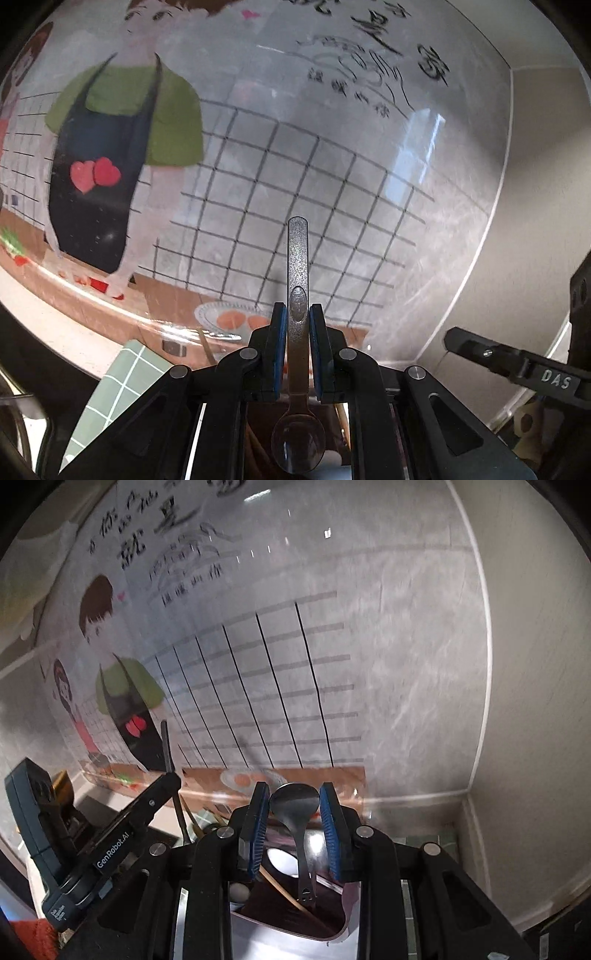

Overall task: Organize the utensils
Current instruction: 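Lower both spoons into the purple holder and open both grippers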

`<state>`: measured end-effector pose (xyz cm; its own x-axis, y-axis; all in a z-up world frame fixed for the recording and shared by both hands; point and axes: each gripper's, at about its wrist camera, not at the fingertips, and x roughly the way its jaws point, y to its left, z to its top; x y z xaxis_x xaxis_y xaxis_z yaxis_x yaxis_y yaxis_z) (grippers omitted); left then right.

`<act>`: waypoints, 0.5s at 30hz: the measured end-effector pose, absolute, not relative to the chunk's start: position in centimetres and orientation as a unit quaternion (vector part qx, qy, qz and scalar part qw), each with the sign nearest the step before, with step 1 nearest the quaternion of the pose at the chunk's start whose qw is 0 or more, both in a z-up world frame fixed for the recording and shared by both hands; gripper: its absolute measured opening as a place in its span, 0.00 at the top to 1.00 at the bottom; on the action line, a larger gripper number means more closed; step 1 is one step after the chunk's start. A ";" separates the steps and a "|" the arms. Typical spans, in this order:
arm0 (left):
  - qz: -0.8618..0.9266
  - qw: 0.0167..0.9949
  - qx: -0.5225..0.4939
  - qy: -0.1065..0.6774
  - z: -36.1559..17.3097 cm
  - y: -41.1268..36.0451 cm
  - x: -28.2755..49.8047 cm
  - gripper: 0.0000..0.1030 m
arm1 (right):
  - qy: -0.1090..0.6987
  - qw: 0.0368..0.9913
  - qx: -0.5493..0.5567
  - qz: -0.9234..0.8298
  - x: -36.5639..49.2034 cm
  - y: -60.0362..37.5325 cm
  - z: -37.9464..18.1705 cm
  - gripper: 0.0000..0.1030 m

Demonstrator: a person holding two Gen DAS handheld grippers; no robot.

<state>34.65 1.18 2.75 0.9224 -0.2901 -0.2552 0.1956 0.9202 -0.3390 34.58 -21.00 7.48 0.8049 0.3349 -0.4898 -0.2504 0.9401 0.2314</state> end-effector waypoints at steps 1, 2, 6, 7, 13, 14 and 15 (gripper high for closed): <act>-0.128 0.968 -0.153 0.154 2.5 1.0 34.8 0.88 | 0.275 0.946 0.075 0.153 34.7 -20.9 6.9 0.75; -0.129 0.968 -0.149 0.155 2.2 0.9 34.6 0.88 | 0.279 0.945 0.074 0.152 34.7 -20.8 6.4 0.75; -0.139 0.965 -0.137 0.176 1.3 0.7 34.2 0.88 | 0.299 0.939 0.073 0.153 34.8 -20.7 4.6 0.75; -0.143 0.963 -0.134 0.182 1.2 0.7 34.1 0.86 | 0.308 0.936 0.072 0.154 34.8 -20.6 4.1 0.74; -0.159 0.950 -0.114 0.244 1.6 0.8 33.2 0.57 | 0.368 0.914 0.081 0.151 34.8 -20.7 2.0 0.68; -0.157 0.948 -0.112 0.252 1.9 1.0 32.6 0.56 | 0.366 0.915 0.082 0.148 34.2 -20.8 2.3 0.67; -0.152 0.947 -0.108 0.260 2.5 1.3 31.4 0.54 | 0.363 0.916 0.085 0.149 33.6 -21.0 2.6 0.67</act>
<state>31.41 1.28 2.48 0.8183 -0.3445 -0.4602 0.2318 0.9303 -0.2843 33.57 -20.98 2.61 0.6918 0.3353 -0.6395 -0.2115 0.9409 0.2645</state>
